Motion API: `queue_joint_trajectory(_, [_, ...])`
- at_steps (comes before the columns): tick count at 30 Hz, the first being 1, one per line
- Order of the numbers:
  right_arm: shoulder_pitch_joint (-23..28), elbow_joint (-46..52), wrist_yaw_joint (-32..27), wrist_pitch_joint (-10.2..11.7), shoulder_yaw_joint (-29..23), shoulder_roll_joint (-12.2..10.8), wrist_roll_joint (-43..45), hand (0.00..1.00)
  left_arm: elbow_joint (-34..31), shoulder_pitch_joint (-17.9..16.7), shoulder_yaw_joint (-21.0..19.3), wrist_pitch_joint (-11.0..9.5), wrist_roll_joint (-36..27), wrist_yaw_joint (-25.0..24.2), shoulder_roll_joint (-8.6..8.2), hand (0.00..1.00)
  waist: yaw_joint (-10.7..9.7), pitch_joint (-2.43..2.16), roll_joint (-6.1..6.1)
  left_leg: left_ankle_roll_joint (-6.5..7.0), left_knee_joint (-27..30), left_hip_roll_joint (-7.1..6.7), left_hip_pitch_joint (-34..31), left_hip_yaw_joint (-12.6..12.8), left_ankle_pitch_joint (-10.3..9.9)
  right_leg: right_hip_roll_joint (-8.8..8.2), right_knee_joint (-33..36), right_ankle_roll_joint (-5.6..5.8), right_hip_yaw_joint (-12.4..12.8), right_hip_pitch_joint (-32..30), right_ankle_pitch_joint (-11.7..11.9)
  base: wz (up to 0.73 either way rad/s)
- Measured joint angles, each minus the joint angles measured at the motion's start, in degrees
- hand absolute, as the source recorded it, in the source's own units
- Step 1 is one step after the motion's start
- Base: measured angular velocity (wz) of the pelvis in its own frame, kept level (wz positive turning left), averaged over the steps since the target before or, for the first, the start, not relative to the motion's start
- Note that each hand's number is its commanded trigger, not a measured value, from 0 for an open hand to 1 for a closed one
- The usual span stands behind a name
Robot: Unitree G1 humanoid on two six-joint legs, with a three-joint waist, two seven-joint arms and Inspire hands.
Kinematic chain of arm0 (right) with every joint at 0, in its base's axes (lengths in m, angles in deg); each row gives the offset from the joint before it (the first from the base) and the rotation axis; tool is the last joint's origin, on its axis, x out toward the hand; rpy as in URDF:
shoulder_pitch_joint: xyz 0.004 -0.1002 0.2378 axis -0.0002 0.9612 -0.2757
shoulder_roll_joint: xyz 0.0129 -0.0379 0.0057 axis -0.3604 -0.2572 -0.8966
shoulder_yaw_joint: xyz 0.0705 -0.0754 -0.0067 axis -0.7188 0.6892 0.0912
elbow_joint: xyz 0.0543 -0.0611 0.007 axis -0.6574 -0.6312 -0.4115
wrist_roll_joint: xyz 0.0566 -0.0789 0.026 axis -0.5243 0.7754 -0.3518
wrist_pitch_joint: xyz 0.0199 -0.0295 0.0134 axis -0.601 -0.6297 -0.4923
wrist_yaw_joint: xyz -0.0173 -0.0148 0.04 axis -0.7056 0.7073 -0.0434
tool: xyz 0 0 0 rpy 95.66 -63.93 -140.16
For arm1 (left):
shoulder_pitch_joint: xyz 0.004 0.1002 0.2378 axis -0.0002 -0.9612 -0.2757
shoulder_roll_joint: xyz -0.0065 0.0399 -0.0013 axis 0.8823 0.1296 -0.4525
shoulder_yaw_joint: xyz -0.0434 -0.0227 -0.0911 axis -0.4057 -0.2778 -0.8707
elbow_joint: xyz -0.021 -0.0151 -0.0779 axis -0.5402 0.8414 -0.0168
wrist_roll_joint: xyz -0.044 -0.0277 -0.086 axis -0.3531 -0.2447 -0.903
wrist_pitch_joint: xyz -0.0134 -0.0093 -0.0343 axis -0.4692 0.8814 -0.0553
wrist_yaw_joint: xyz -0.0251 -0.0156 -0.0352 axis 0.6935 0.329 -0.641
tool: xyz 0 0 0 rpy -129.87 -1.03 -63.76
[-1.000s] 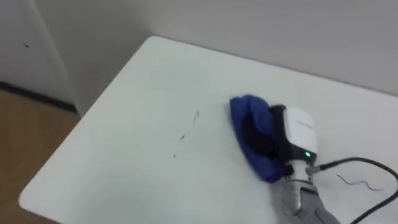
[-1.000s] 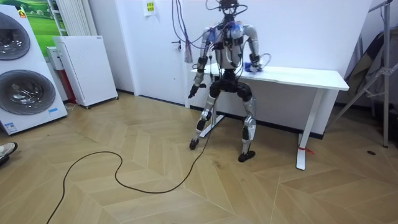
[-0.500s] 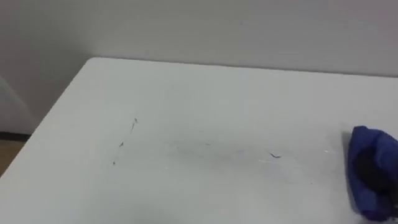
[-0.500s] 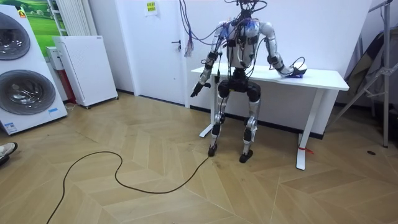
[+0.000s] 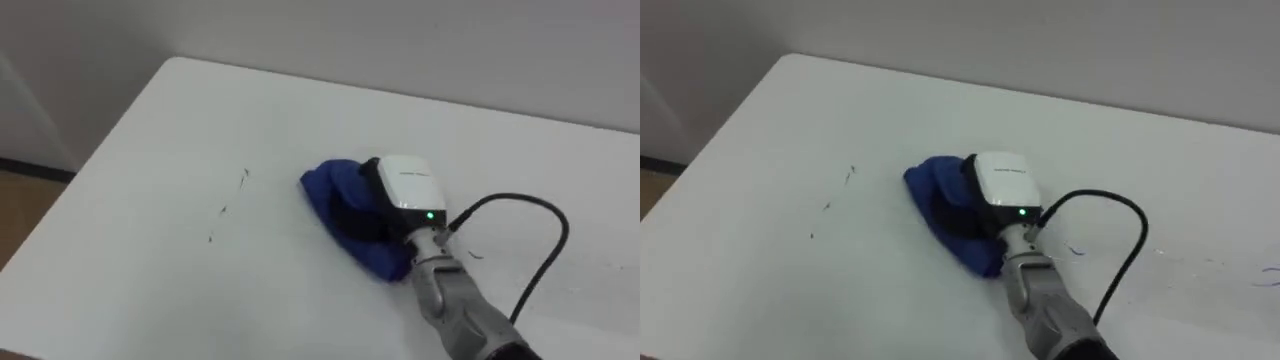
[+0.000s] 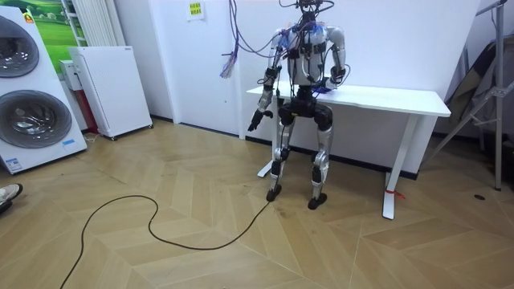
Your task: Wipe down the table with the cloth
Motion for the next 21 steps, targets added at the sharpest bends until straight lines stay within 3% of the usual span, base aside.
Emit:
queue_joint_trajectory(2, [6.76, 0.10, -6.13, 3.12, -6.01, 1.06, -0.14, 1.00, -0.53, -0.89, -4.76, -0.73, 1.08, 0.13, 0.54, 0.00, -2.97, -0.13, -0.04, 0.31, -0.19, -0.57, 1.00, 0.05, 0.19, -0.69, -1.69, 0.95, -0.97, 2.52, -0.47, 0.54])
queue_joint_trajectory(5, [14.10, -0.39, -13.94, 5.35, -12.98, 4.64, -0.91, 1.00, -0.52, -1.15, -6.71, -1.25, 2.66, 0.21, 2.30, 0.00, -4.74, -0.38, -0.29, 0.72, -0.92, -1.53, 2.02, 1.03, 0.44, -1.50, -2.62, 1.56, -0.51, 3.93, -0.49, 0.12])
queue_joint_trajectory(6, [15.17, -0.62, -14.94, 5.38, -14.10, 5.27, -1.34, 1.00, -0.56, -1.42, -7.22, -1.26, 2.67, 0.21, 2.43, 0.00, -5.00, -0.44, -0.36, 0.74, -0.94, -1.68, 2.03, 1.20, 0.44, -1.64, -2.80, 1.72, -0.49, 4.17, -0.40, -0.06])
queue_joint_trajectory(7, [16.90, -1.42, -16.36, 5.43, -16.48, 6.05, -1.68, 1.00, -0.68, -1.52, -7.95, -1.45, 2.74, 0.20, 2.54, 0.00, -5.59, -0.86, -0.57, 0.83, -0.94, -1.96, 2.12, 1.46, 0.38, -1.90, -3.36, 2.00, -0.50, 4.54, -0.23, 0.00])
queue_joint_trajectory(12, [17.39, -4.85, -16.87, 5.15, -19.53, 6.80, -4.08, 1.00, -3.21, -1.75, -7.31, -3.19, 2.65, -0.02, 2.50, 0.00, -6.09, -1.04, -0.90, 2.20, -1.07, -2.07, 3.94, 1.93, -0.49, -1.98, -3.38, 2.38, -0.22, 6.16, -0.03, -0.05])
queue_joint_trajectory(15, [15.41, -3.66, -14.17, 2.71, -17.44, 6.77, -4.20, 1.00, -3.37, -1.50, -5.15, -3.05, 2.57, 0.14, 2.10, 0.00, -5.66, -1.18, -0.65, 2.25, -1.77, -2.02, 4.82, 1.88, -0.68, -1.73, -3.15, 2.21, 0.12, 6.29, 0.13, -0.20])
queue_joint_trajectory(18, [13.46, -0.61, -10.21, -2.00, -14.20, 5.65, -4.36, 1.00, -2.54, -1.07, -2.29, -2.28, 2.31, 0.87, 0.86, 0.00, -5.09, -1.14, -0.65, 2.23, -1.70, -1.75, 5.04, 1.81, -0.70, -1.26, -2.82, 1.72, 0.25, 6.00, 0.67, -0.26])
queue_joint_trajectory(20, [10.36, 3.10, -4.61, -6.64, -10.40, 4.51, -4.97, 1.00, -2.01, 0.02, -0.30, -2.18, 2.33, 1.17, -0.42, 0.00, -2.85, -1.00, -0.67, 2.17, -1.73, -1.62, 4.85, 1.55, -0.74, -0.86, -2.12, 1.07, 0.20, 4.45, 1.27, -0.45])
queue_joint_trajectory(21, [9.85, 4.96, -2.81, -7.42, -9.02, 4.23, -4.95, 1.00, -2.03, 0.33, 0.09, -2.18, 2.32, 1.24, -0.65, 0.00, -2.27, -0.91, -0.68, 2.15, -1.74, -1.54, 4.72, 1.47, -0.75, -0.72, -2.12, 0.91, 0.12, 4.12, 1.48, -0.40])
